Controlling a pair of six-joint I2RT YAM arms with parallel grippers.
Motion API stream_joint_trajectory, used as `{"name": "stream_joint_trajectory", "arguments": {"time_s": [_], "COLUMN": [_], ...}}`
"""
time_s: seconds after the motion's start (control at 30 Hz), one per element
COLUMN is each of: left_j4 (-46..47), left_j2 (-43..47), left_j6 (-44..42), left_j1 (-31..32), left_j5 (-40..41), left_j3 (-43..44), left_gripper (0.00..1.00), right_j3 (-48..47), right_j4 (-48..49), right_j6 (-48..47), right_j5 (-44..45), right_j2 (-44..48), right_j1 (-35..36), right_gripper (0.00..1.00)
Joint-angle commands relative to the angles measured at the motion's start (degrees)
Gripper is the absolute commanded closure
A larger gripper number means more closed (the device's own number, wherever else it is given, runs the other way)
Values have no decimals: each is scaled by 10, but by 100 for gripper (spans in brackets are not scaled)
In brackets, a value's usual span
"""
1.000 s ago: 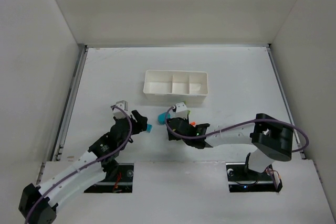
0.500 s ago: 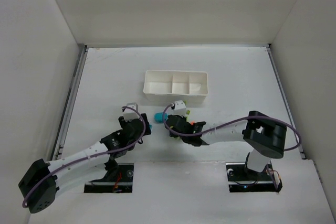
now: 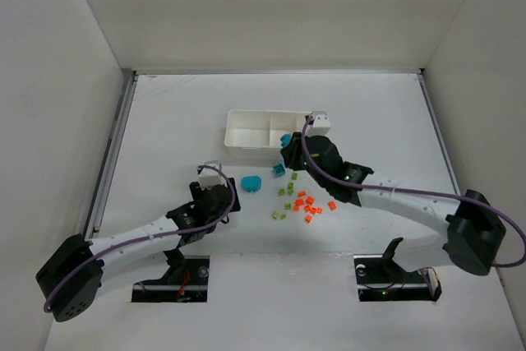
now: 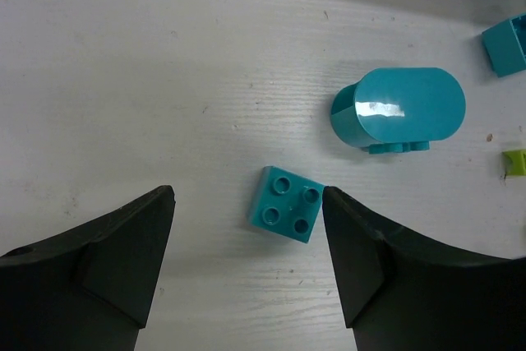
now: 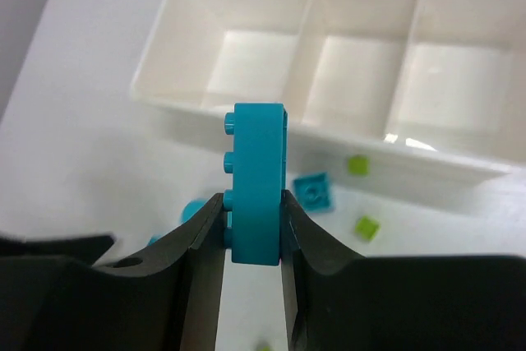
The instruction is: Sort the legos into containers by color
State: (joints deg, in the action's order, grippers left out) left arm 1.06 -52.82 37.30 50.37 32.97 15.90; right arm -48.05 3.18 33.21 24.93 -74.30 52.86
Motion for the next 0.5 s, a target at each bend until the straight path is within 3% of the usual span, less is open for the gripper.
{"name": "stream_joint_trajectory", "arguments": {"time_s": [0.0, 0.17, 0.47], "left_j4": [27, 27, 35], "left_j2": [-6, -19, -63], "left_j6": [-1, -2, -4], "left_j1": [-5, -6, -8], "left_j5": [-4, -4, -7], "left_j3": [21, 21, 27], "left_gripper": [30, 31, 33], "right_j3": [-62, -173, -267], "right_j4": [46, 51, 46], "right_j6": [-48, -66, -68], "right_j5": [-78, -139, -139], "right_j2": [-68, -187, -315], "right_j1": [-53, -81, -81], "right_gripper": [78, 77, 74]}}
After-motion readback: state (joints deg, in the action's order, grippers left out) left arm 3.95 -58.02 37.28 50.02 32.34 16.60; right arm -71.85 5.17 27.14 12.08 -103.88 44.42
